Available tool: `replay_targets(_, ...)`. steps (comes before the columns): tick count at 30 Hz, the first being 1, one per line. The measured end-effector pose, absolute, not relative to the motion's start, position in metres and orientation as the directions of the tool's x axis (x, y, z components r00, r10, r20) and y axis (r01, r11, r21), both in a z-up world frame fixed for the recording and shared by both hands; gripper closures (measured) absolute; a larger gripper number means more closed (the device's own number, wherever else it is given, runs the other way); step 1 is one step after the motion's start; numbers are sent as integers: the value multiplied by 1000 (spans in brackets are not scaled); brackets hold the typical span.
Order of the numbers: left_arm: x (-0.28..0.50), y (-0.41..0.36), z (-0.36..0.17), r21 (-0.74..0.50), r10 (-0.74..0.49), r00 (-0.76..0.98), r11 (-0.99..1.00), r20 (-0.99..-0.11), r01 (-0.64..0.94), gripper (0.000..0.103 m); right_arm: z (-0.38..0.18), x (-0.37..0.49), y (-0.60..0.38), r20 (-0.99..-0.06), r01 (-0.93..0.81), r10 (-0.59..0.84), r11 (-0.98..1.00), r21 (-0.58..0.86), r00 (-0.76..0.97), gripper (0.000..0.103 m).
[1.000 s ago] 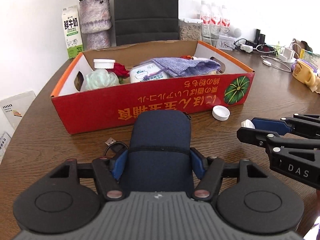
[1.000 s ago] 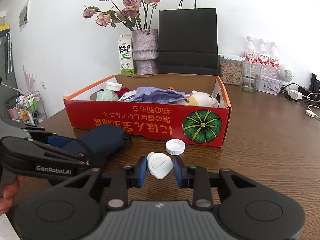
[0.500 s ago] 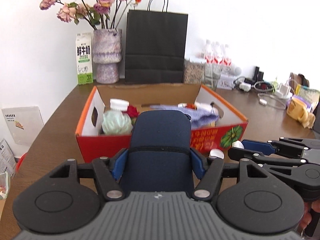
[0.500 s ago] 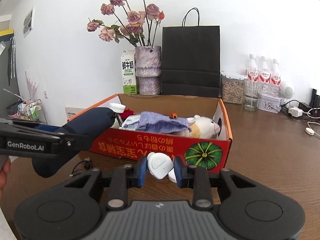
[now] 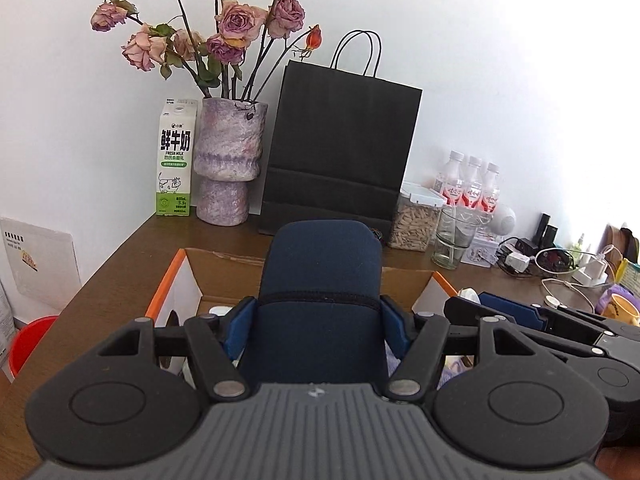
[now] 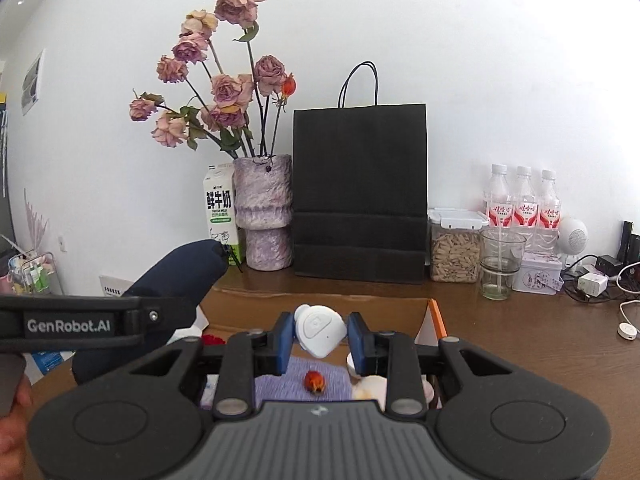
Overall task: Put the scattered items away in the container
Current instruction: 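Lift and carry the pouch and earbud case over the box, then open both tools to drop pouch and case into the box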
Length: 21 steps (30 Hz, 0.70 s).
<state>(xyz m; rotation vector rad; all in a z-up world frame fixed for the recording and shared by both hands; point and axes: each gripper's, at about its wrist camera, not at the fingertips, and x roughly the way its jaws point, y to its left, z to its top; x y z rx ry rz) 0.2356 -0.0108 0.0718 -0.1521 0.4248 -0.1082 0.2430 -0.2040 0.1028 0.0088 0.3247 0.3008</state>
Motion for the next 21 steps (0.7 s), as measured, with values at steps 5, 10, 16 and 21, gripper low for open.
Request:
replay_targets(5,276,-14,62,-161,-77,924,987,-374,17,37,92,284,-201,-305,-260,278,960,102,911,75)
replay_targets(10,289,-18,44,-111,-42,900,994,-434,-7,37,74,297,-198,-360,-271,290,957,104,887,75)
replay_targets(16,288,-23,39,-77,-18,901,997,-434,-17,37,71,294,-194,-361,-265,277,961,83,891,75)
replay_targets(21,279,-27,42,-19,54,926,998,-375,-66,25,73,287,-195,-358,-239,247,969,69,901,43)
